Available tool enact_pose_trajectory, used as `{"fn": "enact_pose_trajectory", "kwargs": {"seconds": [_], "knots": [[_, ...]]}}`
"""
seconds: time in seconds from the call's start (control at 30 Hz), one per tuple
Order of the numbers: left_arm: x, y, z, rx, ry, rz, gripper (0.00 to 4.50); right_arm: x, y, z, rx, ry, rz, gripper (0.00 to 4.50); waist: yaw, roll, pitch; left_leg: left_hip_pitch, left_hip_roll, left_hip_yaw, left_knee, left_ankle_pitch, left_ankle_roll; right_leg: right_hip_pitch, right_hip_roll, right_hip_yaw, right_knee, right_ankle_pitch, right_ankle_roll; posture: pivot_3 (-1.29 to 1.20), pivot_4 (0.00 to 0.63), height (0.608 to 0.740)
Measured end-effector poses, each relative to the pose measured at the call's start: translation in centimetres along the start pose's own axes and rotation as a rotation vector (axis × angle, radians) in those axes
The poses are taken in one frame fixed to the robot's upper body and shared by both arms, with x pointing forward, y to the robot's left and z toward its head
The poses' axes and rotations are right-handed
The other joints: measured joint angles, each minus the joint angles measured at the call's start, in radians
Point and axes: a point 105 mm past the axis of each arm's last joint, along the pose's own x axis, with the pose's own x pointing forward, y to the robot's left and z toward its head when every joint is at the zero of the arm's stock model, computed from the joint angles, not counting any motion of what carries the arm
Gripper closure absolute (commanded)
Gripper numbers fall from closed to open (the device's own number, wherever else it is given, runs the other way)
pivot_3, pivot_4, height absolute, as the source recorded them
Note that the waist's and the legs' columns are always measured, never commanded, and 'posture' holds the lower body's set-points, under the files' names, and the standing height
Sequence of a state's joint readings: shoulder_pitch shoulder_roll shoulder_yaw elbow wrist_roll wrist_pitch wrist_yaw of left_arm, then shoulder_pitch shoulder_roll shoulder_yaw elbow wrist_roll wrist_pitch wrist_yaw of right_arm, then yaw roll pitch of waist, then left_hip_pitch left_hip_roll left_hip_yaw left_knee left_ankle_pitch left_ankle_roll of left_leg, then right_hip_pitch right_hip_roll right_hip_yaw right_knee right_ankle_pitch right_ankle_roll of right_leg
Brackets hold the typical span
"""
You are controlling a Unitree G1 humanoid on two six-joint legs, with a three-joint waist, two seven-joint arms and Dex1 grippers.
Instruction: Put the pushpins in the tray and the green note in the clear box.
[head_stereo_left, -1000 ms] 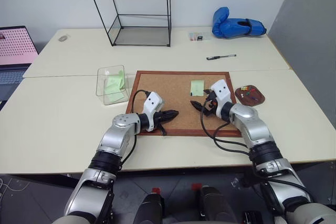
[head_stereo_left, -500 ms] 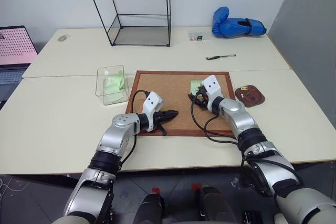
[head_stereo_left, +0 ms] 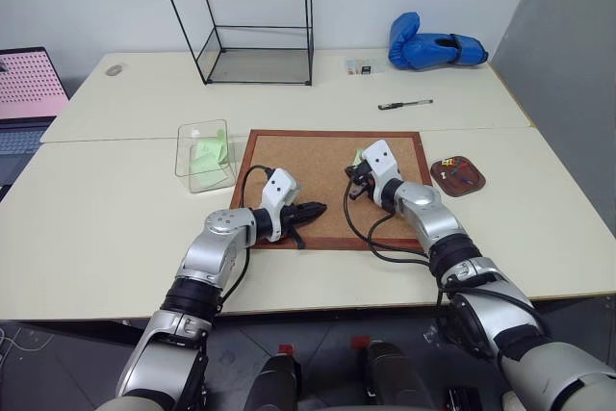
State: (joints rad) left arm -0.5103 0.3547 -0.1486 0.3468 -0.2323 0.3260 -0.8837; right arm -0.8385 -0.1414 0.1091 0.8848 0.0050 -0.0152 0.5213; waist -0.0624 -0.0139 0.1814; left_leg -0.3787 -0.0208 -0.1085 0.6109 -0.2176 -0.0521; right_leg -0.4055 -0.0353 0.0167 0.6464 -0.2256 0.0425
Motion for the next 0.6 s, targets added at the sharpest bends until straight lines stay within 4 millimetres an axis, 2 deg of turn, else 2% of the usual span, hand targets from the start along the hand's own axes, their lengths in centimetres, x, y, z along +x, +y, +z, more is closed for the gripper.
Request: {"fn": "enact_pose_trajectory", "kwargs": {"seconds": [0.2,0.37,0.6], "knots": [[0.0,-0.1,0.0,0.001,0.000,-0.001,4.50,-0.3,0.0,0.6,0.008,-0.030,0.007,4.49,0.000,0.000,0.000,-0.001,0.000,0.000,0.000,0.000,0.000,0.000,0.000,0.000,0.000,0.000,0.000,0.00,0.150,0.740],[-0.1,0.0,-0.1,0.001,0.001,0.001,4.50,-0.9,-0.2,3.4,-0.031,-0.113,0.021,4.49,-0.001,0.000,0.000,0.000,0.000,0.000,0.000,0.000,0.000,0.000,0.000,0.000,0.000,0.000,0.000,0.00,0.150,0.740],[-0.1,0.0,-0.1,-0.002,-0.002,0.003,4.50,-2.1,-0.6,5.0,-0.057,-0.147,0.047,4.49,-0.001,0.000,0.000,0.000,0.000,0.000,-0.001,0.000,0.000,0.000,0.000,0.000,0.000,0.000,0.000,0.00,0.150,0.740]]}}
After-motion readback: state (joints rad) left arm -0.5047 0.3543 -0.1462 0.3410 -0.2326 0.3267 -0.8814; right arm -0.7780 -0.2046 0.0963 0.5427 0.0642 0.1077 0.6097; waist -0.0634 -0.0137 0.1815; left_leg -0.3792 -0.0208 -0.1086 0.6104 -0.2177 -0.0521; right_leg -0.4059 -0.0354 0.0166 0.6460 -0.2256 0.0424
